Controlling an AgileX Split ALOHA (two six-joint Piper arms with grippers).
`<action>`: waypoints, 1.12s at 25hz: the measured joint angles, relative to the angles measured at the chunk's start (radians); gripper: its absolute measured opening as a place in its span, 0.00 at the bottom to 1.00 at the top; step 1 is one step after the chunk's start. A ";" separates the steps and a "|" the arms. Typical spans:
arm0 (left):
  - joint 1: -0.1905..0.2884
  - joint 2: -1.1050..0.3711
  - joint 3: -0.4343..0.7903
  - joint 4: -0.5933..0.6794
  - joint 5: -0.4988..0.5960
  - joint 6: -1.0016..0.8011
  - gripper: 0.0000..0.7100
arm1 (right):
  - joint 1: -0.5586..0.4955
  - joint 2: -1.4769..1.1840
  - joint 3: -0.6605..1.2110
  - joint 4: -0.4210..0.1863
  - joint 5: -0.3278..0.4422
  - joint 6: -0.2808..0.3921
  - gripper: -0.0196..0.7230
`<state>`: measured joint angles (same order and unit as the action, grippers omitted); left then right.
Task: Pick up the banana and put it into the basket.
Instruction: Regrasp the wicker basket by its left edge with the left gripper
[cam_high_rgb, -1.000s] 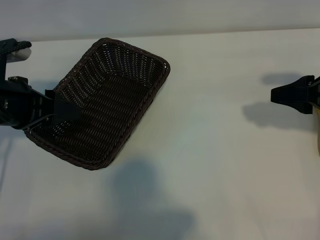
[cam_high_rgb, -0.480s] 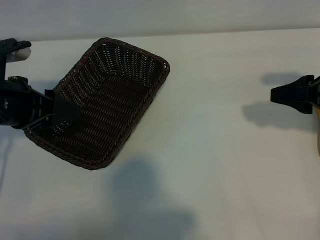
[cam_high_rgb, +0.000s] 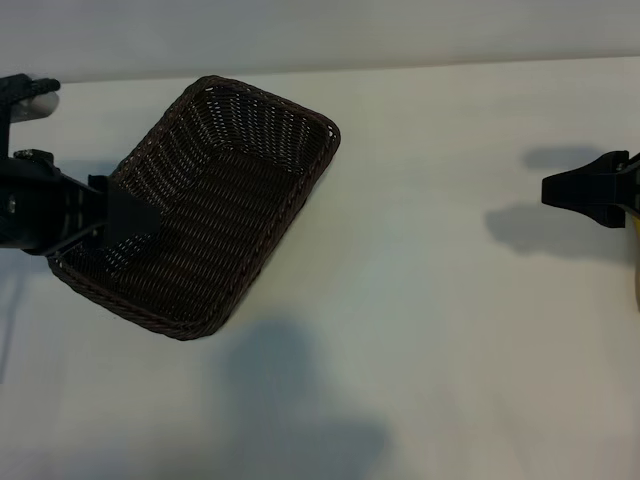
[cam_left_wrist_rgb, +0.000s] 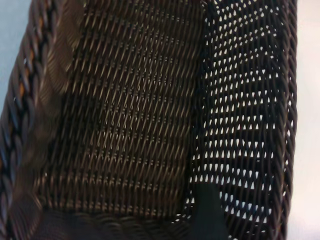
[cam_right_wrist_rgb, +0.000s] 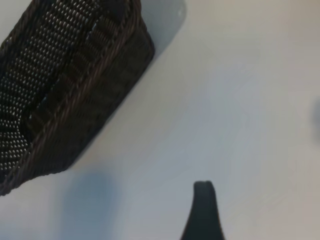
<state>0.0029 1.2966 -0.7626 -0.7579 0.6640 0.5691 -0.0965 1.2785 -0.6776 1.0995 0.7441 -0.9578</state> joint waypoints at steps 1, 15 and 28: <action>0.000 -0.001 -0.004 0.005 0.004 -0.044 0.80 | 0.000 0.000 0.000 0.000 0.000 0.000 0.79; 0.000 -0.019 -0.013 0.435 0.146 -1.105 0.80 | 0.000 0.000 0.000 0.000 0.000 0.000 0.79; 0.000 0.056 -0.017 0.427 0.224 -1.255 0.80 | 0.000 0.000 0.000 0.000 0.000 0.000 0.79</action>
<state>0.0029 1.3524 -0.7795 -0.3310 0.8877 -0.6861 -0.0965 1.2785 -0.6776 1.0995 0.7441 -0.9578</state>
